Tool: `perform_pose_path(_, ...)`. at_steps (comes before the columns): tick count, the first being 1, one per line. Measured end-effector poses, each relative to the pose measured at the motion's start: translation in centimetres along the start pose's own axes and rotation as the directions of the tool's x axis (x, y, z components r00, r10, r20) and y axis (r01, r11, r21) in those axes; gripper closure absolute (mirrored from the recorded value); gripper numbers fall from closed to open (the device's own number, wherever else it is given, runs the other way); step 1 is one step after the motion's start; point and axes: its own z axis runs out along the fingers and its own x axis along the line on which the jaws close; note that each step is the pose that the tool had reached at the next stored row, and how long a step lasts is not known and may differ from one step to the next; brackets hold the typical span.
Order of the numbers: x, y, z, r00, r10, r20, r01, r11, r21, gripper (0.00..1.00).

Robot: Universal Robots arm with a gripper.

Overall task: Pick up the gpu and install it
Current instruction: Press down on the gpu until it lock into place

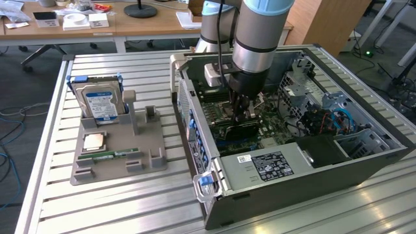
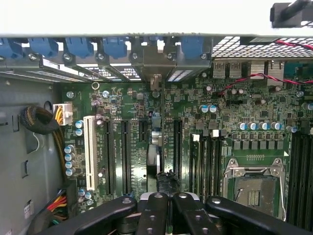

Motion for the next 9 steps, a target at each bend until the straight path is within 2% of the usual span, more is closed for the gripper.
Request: perform_pose_path(9,-0.01,0.01,0.16,1.0000,0.000,0.0000,0.000,1.0000,0.0000,0.89)
